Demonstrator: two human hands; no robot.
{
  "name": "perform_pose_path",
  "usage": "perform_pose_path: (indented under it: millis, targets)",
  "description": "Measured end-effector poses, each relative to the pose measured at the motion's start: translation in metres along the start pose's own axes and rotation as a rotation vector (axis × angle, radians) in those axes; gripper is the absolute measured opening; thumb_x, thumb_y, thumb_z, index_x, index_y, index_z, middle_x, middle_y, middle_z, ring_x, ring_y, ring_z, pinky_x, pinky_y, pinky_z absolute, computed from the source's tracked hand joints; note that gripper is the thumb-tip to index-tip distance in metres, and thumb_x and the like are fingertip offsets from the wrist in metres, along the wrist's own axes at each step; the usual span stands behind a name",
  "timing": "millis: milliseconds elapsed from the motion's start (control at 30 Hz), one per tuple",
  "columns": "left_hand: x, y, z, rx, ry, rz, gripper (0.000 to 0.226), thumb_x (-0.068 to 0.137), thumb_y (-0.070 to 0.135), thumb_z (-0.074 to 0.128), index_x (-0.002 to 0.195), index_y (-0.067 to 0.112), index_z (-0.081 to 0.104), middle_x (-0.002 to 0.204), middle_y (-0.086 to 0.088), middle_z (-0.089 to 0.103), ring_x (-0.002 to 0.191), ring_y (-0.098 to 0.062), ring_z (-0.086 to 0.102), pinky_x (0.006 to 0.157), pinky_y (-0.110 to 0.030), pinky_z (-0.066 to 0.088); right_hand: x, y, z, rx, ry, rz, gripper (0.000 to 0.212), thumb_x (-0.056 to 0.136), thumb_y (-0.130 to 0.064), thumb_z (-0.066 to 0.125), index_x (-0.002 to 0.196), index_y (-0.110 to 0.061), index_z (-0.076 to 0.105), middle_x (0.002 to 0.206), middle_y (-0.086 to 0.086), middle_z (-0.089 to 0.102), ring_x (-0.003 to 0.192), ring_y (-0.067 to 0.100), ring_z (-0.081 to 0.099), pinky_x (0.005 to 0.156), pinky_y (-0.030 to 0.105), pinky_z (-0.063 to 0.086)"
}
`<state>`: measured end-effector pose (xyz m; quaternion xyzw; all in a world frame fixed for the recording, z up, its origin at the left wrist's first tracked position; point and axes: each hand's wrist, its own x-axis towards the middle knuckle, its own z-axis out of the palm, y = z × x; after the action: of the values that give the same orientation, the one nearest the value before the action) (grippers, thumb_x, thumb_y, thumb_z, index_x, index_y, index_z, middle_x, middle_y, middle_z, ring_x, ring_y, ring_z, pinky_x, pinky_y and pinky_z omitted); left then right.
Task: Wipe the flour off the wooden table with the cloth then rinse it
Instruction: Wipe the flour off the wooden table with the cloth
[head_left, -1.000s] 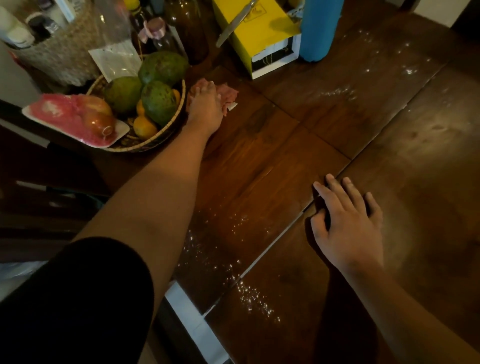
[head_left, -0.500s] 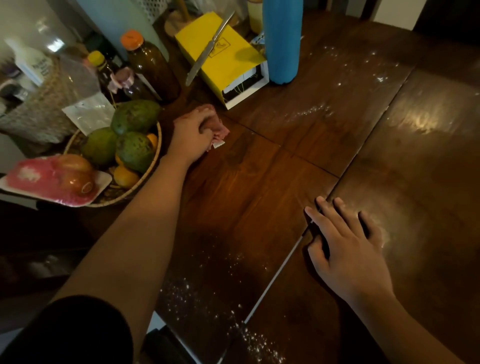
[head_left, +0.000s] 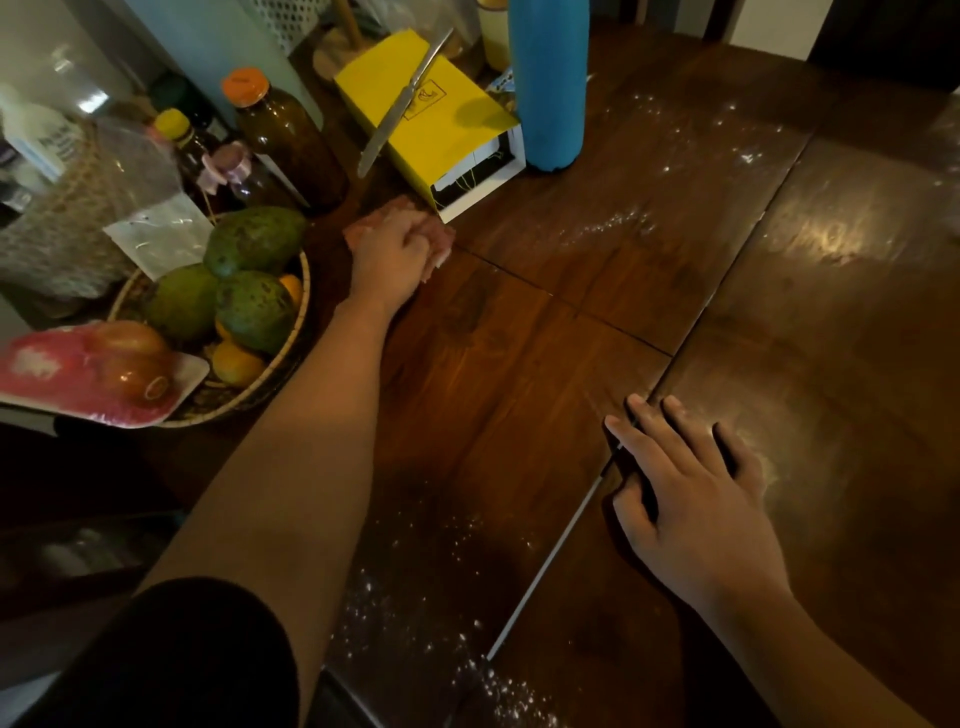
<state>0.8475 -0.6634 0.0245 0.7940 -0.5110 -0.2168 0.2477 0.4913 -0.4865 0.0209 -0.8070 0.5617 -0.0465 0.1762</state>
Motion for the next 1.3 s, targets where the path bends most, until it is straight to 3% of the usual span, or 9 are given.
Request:
perform_pose_path:
  millis: [100,233,333,400,600,833,933,1033,1300]
  targets:
    - [-0.050,0.010,0.002,-0.088,-0.082,0.080,0.028,0.097,0.009,0.051,0.116,0.018,0.070,0.128,0.004,0.057,0.106,-0.007,0.061,0.071,-0.007,0.049,-0.001,0.000,-0.001,-0.001,-0.005,0.001,0.056,0.097,-0.045,0.031,0.152,-0.038,0.040,0.164,-0.011,0.026,0.155,0.011,0.012,0.125,0.048,0.011]
    - [-0.112,0.006,0.010,-0.124,-0.249,0.146,0.040,0.096,0.007,0.055,0.121,0.035,0.067,0.152,0.008,0.042,0.138,-0.007,0.035,0.113,-0.029,0.035,-0.001,-0.002,-0.002,-0.004,-0.008,0.003,0.056,0.097,-0.045,0.030,0.152,-0.039,0.039,0.165,-0.011,0.027,0.156,0.011,0.012,0.125,0.048,0.011]
    - [-0.141,0.004,0.006,-0.045,-0.255,0.225,0.044,0.095,0.007,0.054,0.131,0.033,0.061,0.151,0.015,0.041,0.139,0.004,0.022,0.115,-0.018,0.011,-0.001,-0.002,-0.003,-0.002,-0.018,-0.002,0.056,0.098,-0.046,0.029,0.153,-0.039,0.037,0.166,-0.011,0.024,0.156,0.012,0.009,0.125,0.048,0.010]
    - [-0.142,0.002,0.002,-0.026,-0.141,0.161,0.047,0.100,0.011,0.051,0.145,0.024,0.048,0.155,0.009,0.033,0.142,-0.003,0.021,0.112,-0.012,0.016,-0.001,-0.002,-0.004,0.005,-0.018,-0.005,0.056,0.098,-0.046,0.029,0.153,-0.039,0.036,0.166,-0.011,0.024,0.156,0.012,0.009,0.125,0.049,0.008]
    - [-0.141,0.012,0.021,0.316,-0.046,0.091,0.053,0.105,0.033,0.041,0.155,0.019,0.029,0.161,-0.007,0.028,0.148,-0.027,0.022,0.117,-0.049,0.027,-0.001,-0.002,-0.007,0.019,-0.041,-0.002,0.057,0.098,-0.045,0.027,0.154,-0.039,0.033,0.167,-0.010,0.020,0.156,0.012,0.005,0.126,0.048,0.002]
    - [-0.231,-0.008,0.007,0.178,-0.311,0.398,0.048,0.103,0.038,0.046,0.151,0.036,0.037,0.159,0.009,0.031,0.146,-0.008,0.022,0.114,-0.039,0.021,-0.001,-0.001,-0.003,0.021,-0.014,-0.013,0.056,0.099,-0.044,0.031,0.154,-0.037,0.034,0.167,-0.009,0.022,0.156,0.013,0.006,0.125,0.048,0.000]
    - [-0.238,-0.029,-0.017,0.084,-0.249,0.236,0.046,0.103,0.027,0.049,0.148,0.034,0.042,0.159,0.011,0.030,0.143,-0.002,0.020,0.113,-0.032,0.020,-0.001,0.000,-0.002,0.007,-0.002,-0.018,0.054,0.100,-0.042,0.034,0.154,-0.036,0.034,0.167,-0.008,0.023,0.156,0.014,0.008,0.125,0.050,0.003]
    - [-0.234,-0.067,-0.040,0.109,-0.047,0.031,0.046,0.105,0.025,0.044,0.151,0.028,0.039,0.162,-0.001,0.026,0.149,-0.019,0.022,0.118,-0.041,0.026,-0.002,0.000,-0.002,0.006,0.010,-0.035,0.056,0.098,-0.043,0.031,0.153,-0.036,0.035,0.166,-0.006,0.026,0.156,0.016,0.012,0.124,0.051,0.006]
    - [-0.305,-0.089,-0.053,0.110,0.047,-0.041,0.046,0.102,0.025,0.052,0.148,0.026,0.045,0.155,-0.003,0.040,0.144,-0.017,0.033,0.117,-0.040,0.032,-0.001,0.003,0.000,-0.018,0.016,-0.059,0.053,0.101,-0.041,0.034,0.153,-0.035,0.033,0.167,-0.005,0.024,0.156,0.017,0.012,0.124,0.053,0.007]
